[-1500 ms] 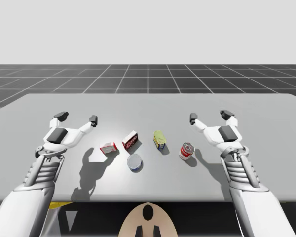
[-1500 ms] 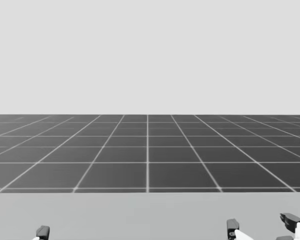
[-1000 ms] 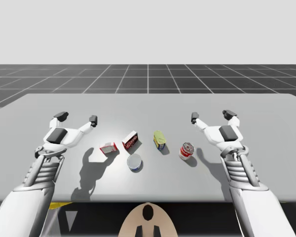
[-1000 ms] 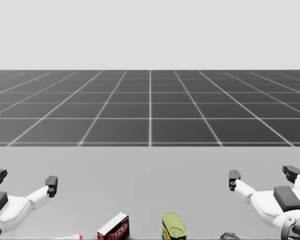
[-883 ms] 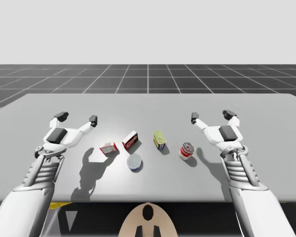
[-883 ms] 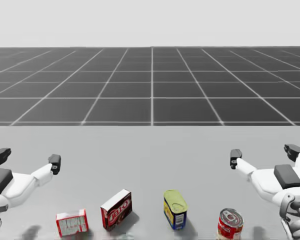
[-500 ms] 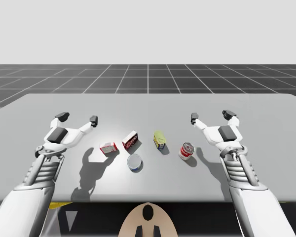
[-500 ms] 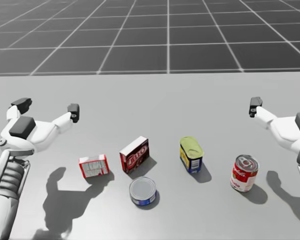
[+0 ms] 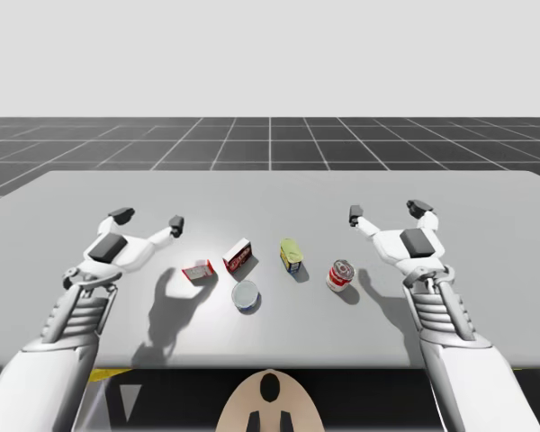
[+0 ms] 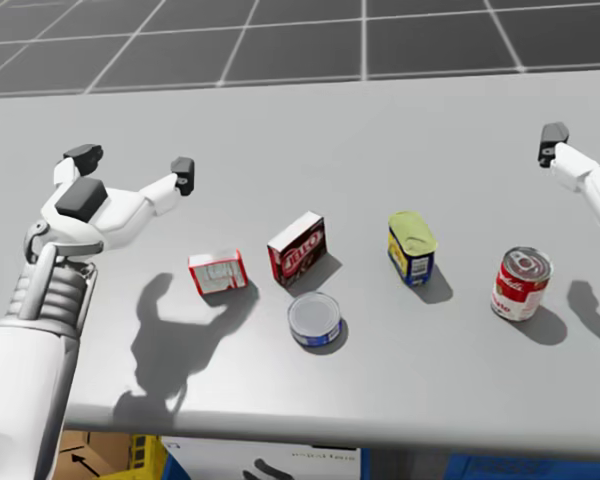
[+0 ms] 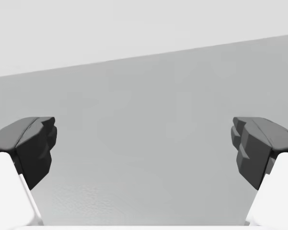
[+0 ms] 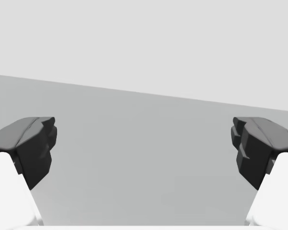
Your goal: Lift the pudding box off the table.
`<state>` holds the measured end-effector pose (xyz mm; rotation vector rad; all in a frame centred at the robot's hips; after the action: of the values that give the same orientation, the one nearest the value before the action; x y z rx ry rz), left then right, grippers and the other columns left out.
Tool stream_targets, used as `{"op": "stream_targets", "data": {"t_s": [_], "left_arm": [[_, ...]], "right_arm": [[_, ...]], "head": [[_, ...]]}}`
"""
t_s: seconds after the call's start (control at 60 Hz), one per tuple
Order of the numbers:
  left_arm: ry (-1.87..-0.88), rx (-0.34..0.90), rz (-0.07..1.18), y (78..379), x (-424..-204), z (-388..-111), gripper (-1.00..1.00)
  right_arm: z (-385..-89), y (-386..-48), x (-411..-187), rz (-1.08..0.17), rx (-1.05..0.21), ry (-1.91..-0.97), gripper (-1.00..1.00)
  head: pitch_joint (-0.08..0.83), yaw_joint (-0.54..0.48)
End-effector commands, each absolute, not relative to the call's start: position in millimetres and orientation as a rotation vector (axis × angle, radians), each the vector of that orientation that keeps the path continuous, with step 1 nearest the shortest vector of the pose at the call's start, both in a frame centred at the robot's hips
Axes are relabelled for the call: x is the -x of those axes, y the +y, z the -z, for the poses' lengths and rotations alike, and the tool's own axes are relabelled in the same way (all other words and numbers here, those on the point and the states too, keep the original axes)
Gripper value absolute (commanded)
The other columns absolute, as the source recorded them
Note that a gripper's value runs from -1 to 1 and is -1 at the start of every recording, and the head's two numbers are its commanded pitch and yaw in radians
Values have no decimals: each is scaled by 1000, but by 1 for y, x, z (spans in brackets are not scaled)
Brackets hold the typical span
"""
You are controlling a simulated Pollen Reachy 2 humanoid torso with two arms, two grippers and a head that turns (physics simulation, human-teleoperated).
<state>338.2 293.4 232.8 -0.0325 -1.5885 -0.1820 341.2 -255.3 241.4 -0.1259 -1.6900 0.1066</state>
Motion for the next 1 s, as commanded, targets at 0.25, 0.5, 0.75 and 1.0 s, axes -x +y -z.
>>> {"op": "stream_targets", "data": {"t_s": [0.25,0.5,0.75,1.0], "left_arm": [[-1278,230,393,270,-288,-283,-1000],[-1111,359,581,230,-269,-283,-1000],[-1060,403,582,204,-287,-260,-1000],[-1018,396,536,187,-320,-241,-1000]], "right_arm": [[-242,-255,-341,-105,130,-1693,-1000],[-241,-256,-342,-104,128,-1693,-1000],[-243,-257,-342,-101,128,-1695,-1000],[-243,-258,-342,-98,125,-1695,-1000]], "head": [[627,148],[622,151],[622,151],[621,150]]}}
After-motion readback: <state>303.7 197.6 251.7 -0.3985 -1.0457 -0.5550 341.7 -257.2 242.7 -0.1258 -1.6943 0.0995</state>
